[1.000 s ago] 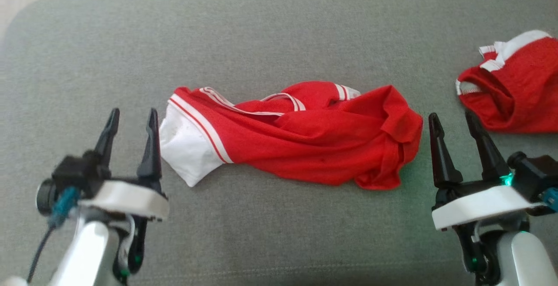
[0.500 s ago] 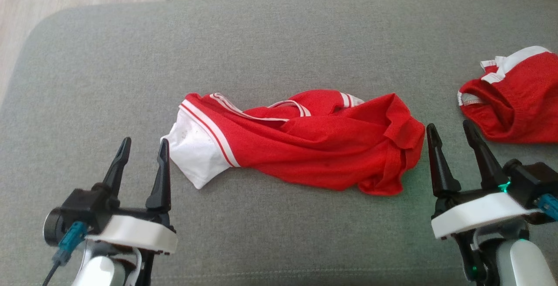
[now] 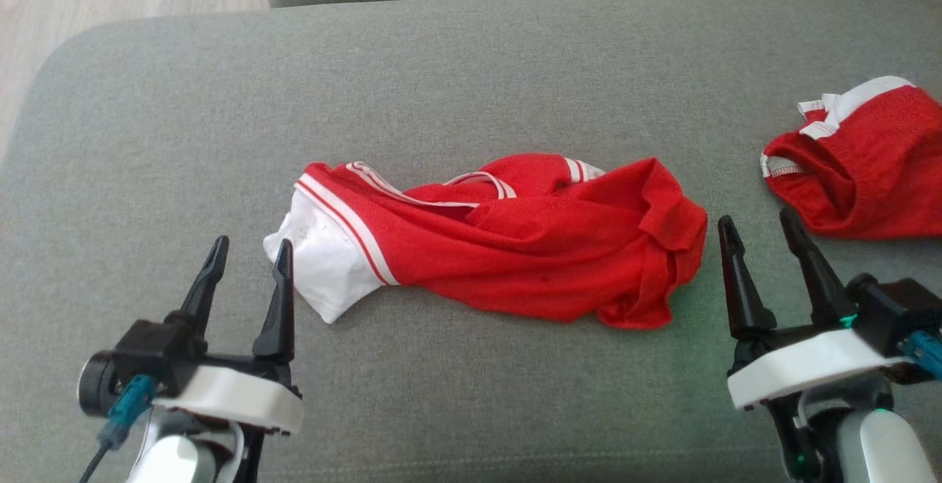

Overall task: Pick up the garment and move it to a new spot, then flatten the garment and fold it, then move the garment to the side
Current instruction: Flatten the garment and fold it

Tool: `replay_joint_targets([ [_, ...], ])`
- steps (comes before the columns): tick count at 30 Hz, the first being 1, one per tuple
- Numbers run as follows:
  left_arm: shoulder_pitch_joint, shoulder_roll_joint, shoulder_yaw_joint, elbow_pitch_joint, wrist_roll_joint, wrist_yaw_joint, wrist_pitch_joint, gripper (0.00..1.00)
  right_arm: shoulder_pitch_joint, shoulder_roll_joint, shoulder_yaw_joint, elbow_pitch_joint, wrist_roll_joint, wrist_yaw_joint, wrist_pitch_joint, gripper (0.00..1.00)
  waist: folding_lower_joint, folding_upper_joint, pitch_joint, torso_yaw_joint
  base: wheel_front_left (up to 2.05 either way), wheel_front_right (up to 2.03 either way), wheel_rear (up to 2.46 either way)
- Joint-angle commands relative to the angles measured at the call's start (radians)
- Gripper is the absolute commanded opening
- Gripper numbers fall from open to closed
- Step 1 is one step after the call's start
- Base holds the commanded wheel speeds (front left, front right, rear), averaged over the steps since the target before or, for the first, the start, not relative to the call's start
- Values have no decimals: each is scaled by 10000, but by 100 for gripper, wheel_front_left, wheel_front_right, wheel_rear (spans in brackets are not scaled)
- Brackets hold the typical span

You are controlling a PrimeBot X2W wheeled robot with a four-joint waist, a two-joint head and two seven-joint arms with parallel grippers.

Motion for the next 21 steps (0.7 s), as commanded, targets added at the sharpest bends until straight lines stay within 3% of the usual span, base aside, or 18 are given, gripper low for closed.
replay_joint_targets([
  [1,-377,224,376,-378,119,82,38,100,-156,-43,247,-362,1,-7,133,100,0,-1,15,10,0,0,0],
  [10,-636,152,242,-301,74,-5,-16,100,189,-43,1271,982,-165,-7,896,100,0,-1,289,221,0,0,0],
  [21,-929,46,199,-94,14,-94,-188,100,-609,-43,1352,2774,-432,-7,491,100,0,-1,656,372,0,0,0],
])
